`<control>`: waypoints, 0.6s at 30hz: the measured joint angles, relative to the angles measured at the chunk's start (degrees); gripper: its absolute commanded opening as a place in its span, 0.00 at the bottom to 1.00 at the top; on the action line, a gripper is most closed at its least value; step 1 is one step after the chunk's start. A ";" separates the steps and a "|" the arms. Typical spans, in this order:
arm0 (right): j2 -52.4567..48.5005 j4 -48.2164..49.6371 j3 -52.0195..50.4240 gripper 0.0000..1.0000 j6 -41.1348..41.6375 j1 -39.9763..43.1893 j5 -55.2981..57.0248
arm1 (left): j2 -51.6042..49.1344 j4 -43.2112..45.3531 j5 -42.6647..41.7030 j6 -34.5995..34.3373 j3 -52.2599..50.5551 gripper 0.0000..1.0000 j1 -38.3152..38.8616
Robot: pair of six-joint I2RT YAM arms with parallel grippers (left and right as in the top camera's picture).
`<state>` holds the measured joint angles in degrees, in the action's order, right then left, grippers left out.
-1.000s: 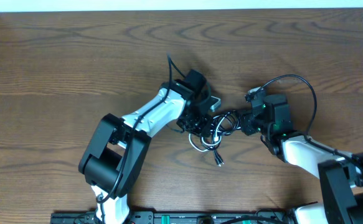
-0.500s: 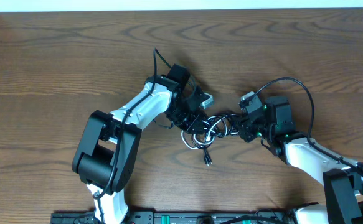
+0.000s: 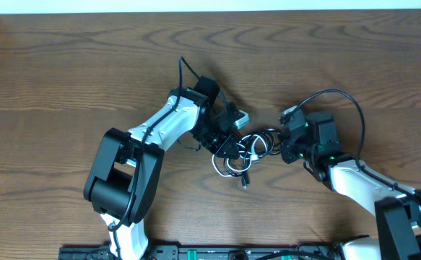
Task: Untangle cables
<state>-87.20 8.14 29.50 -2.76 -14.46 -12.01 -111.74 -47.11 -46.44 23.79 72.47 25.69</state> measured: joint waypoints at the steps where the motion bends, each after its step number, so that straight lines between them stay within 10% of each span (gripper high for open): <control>1: 0.96 -0.81 0.00 0.01 1.51 0.11 1.44 | 0.00 0.50 0.04 -0.61 0.00 0.07 0.00; 15: 24.22 -23.65 -0.09 0.01 20.39 11.06 29.22 | 0.00 3.98 7.19 -16.81 -0.02 0.08 -7.87; 18: 24.48 -23.76 -0.09 0.17 20.44 11.89 29.22 | 0.00 3.78 7.85 -17.66 -0.02 0.08 -8.72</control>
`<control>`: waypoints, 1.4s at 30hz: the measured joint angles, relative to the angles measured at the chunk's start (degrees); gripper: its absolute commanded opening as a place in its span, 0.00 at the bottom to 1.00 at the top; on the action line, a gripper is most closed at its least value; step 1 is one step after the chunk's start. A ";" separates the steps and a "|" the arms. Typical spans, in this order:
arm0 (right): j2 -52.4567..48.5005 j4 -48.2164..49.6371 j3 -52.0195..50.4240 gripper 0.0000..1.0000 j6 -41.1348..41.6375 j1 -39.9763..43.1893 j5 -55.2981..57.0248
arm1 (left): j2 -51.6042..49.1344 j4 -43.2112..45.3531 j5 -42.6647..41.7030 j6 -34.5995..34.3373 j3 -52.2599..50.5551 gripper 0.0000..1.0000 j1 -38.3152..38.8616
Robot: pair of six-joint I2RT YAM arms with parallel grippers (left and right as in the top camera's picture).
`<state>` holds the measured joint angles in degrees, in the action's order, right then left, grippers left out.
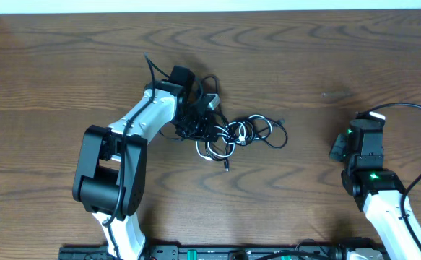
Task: Untangle cables
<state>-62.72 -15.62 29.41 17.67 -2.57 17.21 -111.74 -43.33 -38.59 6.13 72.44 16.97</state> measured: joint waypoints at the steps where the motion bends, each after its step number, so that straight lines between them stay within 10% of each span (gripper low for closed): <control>1: 0.00 0.48 -0.02 0.25 -1.01 0.02 -1.57 | 0.00 0.00 0.00 -0.13 0.00 0.08 0.02; 4: 0.00 3.69 -0.02 0.45 -6.71 0.09 -11.80 | 0.00 -0.35 -0.46 0.74 0.00 0.08 0.37; 13: -3.56 6.27 -0.02 0.53 -20.31 -0.90 -33.59 | 0.00 -6.38 -8.37 12.72 0.00 0.08 2.86; 37: -32.72 31.89 0.31 0.61 -33.73 -10.64 -38.42 | 0.00 -7.82 -10.60 18.36 0.00 0.07 4.13; 40: -35.30 36.13 0.74 0.47 -34.18 -10.71 -38.88 | 0.00 -7.87 -10.62 18.38 0.00 0.08 4.13; 42: -36.48 38.05 0.90 0.07 -34.32 -10.71 -39.21 | 0.00 -7.85 -10.64 18.38 0.00 0.07 4.13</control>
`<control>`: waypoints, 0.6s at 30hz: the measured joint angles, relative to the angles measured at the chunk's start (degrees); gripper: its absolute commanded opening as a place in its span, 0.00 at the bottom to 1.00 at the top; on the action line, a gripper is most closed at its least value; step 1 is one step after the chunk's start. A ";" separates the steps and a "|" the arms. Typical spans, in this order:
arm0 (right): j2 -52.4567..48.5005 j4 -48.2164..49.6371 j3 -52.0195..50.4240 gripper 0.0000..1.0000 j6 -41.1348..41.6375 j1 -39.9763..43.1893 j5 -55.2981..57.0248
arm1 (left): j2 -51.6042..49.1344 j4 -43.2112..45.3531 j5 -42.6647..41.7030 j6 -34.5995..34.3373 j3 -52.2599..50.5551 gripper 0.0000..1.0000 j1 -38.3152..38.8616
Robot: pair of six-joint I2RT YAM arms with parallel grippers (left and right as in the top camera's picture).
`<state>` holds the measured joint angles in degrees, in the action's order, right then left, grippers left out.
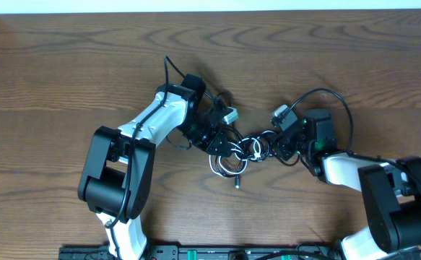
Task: Untangle cables
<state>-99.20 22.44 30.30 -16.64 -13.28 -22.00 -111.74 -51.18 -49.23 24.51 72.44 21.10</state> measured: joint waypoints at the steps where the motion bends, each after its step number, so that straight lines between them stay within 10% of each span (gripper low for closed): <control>1: -0.37 0.68 0.02 0.01 0.04 -0.04 -0.11 | 0.00 0.00 0.00 0.00 0.00 0.07 0.00; 18: 14.34 -18.91 -0.79 0.01 22.08 8.98 5.68 | 0.00 3.39 6.14 -8.33 0.00 0.08 -0.52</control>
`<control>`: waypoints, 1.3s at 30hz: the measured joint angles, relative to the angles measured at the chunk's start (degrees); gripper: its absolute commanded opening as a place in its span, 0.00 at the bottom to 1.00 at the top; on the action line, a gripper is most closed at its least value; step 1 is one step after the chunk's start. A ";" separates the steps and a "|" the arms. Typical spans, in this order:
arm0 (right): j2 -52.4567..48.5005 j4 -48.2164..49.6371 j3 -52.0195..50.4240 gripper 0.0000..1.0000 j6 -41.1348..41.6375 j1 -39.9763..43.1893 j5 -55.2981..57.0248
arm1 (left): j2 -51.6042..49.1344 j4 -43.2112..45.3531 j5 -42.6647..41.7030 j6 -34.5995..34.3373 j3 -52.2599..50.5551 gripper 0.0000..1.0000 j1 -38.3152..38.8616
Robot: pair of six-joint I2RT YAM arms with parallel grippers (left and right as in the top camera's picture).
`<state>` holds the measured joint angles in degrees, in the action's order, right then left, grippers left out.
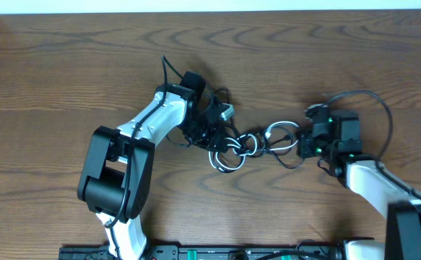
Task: Untangle cables
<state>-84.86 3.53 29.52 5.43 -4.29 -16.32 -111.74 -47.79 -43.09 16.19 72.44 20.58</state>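
Observation:
A knot of black and white cables (231,149) lies at the middle of the table. My left gripper (211,135) is pressed into the knot's left end and looks shut on it, with its fingertips buried among the strands. To the right, my right gripper (305,144) is shut on a black cable (283,137), which runs out of the knot in stretched loops. A white loop (226,165) hangs off the knot's near side.
The brown wooden table (66,72) ends at a white strip along the far edge. A black rail (196,253) runs along the near edge between the arm bases. The right arm's own black lead (372,95) arches above its wrist.
My right gripper has moved to the right, away from the knot, and black loops now stretch out behind it. The left gripper and the knot's left end have barely shifted.
Both grippers were at the knot. Then the right arm stood far off at the right with nothing in it, while the left held the bundle further left. Both then met at the bundle again, and now the right has drawn black loops out to the right.

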 measured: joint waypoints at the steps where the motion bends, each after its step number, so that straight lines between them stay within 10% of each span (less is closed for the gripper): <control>1: 1.20 -1.84 0.00 0.01 1.11 0.39 2.16 | 0.00 0.15 0.90 -1.18 0.00 0.08 -0.02; 13: 9.07 -16.83 -0.07 0.10 9.16 0.90 22.32 | 0.00 2.21 7.32 -9.94 0.00 0.08 -0.02; 19: 9.64 -15.96 0.68 0.44 -1.25 1.11 10.34 | 0.00 2.25 8.94 -10.21 0.00 0.08 -0.33; 39: 2.32 -4.39 2.69 0.54 -17.73 -5.97 -8.35 | 0.00 0.63 0.17 3.06 0.00 0.08 -0.15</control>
<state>-82.54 -0.86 32.21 -12.29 -10.26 -24.67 -111.74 -47.16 -42.92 19.25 72.44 20.43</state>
